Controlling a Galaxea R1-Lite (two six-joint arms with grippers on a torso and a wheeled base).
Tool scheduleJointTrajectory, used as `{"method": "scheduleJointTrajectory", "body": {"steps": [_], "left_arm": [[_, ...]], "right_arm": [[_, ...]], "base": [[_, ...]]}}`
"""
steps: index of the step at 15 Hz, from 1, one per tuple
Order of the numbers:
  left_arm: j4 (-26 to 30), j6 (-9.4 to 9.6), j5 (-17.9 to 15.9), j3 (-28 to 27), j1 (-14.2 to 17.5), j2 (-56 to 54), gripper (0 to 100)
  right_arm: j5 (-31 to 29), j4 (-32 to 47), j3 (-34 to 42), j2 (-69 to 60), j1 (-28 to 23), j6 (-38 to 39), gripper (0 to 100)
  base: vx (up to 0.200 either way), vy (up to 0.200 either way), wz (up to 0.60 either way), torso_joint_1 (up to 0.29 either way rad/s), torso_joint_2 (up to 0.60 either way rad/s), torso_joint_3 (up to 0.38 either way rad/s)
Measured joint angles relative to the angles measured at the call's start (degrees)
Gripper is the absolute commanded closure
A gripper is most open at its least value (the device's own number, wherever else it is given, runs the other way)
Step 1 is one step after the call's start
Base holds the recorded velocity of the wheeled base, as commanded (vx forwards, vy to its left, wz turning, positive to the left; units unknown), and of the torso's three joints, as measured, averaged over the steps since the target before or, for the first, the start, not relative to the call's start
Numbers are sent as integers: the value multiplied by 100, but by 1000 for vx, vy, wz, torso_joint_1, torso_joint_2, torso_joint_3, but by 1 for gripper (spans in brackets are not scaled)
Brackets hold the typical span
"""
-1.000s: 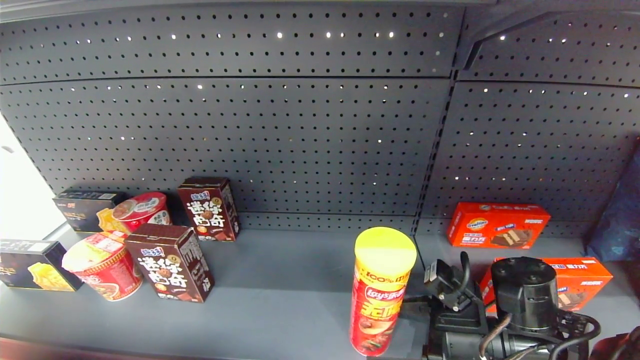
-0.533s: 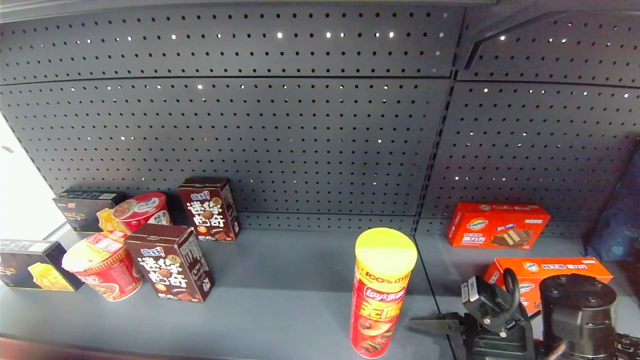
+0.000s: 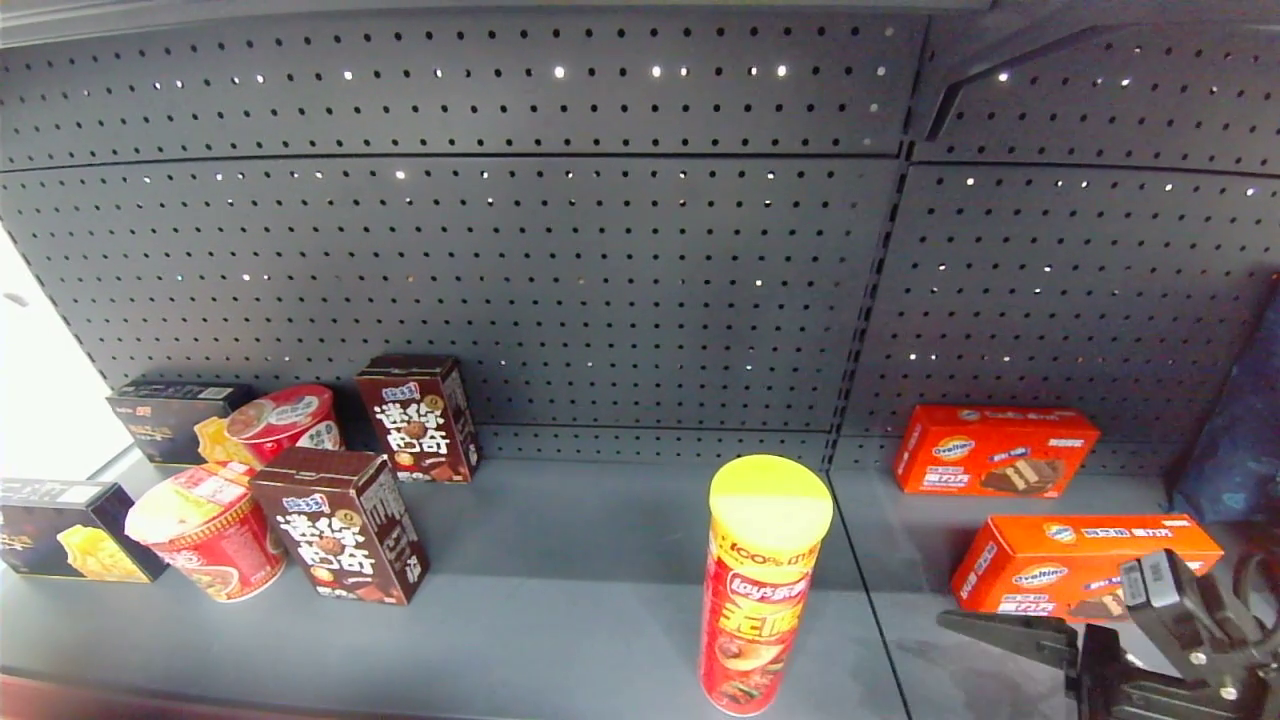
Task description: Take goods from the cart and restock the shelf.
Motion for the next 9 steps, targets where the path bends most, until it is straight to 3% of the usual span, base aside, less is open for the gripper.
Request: {"method": "scheduleJointTrajectory", "body": {"steps": [3,5,7,9], "left_arm": [[40,-11,-939,-719,-7,885,100],[-28,-132,-1426,-1086,-10,1536,100],[-335,-251,-1851,-1273,-13,2242,100],[-742,-255,-2363,-1297,-126,2839,100]], "right_arm": [[-786,857,-30,-763,-30,-121,0],[-1224,1468,-184,-1265,168,-132,0],[-1886,2002,-282,-1832,358,-137,0],[-2695,2773,-323,-2343,435,-137,0]], "base": [[0,0,0,0,0,0],[0,0,0,0,0,0],[0,0,0,0,0,0],[0,0,0,0,0,0]]}}
